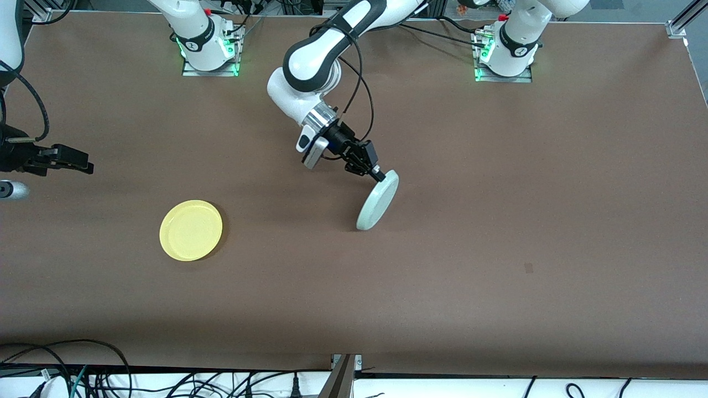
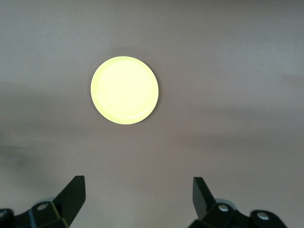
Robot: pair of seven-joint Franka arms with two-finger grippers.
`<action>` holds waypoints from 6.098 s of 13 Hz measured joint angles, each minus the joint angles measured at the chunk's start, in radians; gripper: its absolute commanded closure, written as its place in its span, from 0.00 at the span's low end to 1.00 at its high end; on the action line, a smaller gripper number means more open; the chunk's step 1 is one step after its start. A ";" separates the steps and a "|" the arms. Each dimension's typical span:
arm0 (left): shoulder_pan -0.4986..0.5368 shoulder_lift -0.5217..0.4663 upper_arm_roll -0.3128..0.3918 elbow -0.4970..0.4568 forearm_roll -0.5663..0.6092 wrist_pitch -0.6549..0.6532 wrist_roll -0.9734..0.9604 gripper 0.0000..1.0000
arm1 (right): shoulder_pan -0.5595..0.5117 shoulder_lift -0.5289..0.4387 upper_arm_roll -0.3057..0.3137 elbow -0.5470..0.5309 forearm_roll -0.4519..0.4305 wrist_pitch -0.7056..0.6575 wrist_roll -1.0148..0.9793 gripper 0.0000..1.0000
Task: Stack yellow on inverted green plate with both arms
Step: 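Carry the green plate with the left gripper toward the table middle, flipping it, then set the inverted green plate down while the right gripper reaches the yellow plate, then grasp the yellow plate rim with the right gripper while the left gripper withdraws, then carry the yellow plate with the right gripper onto the green plate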
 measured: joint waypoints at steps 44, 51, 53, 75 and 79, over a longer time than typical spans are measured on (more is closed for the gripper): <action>0.551 -0.320 -0.074 0.095 -1.088 0.221 -0.274 0.00 | -0.016 0.437 -0.012 -0.243 0.121 0.652 0.084 0.00; 0.685 -0.381 -0.075 0.094 -1.089 0.079 0.101 0.00 | -0.024 0.437 -0.014 -0.258 0.161 0.659 0.082 0.47; 0.726 -0.415 -0.074 0.094 -1.089 0.031 0.193 0.00 | -0.025 0.437 -0.014 -0.261 0.161 0.660 0.082 0.49; 1.022 -1.068 -0.069 -0.730 -0.928 0.260 0.921 0.00 | -0.020 0.364 0.013 -0.138 0.342 0.434 0.077 0.99; 1.036 -1.067 -0.070 -0.736 -0.926 0.273 0.920 0.00 | -0.020 0.318 0.062 -0.124 0.381 0.328 0.078 1.00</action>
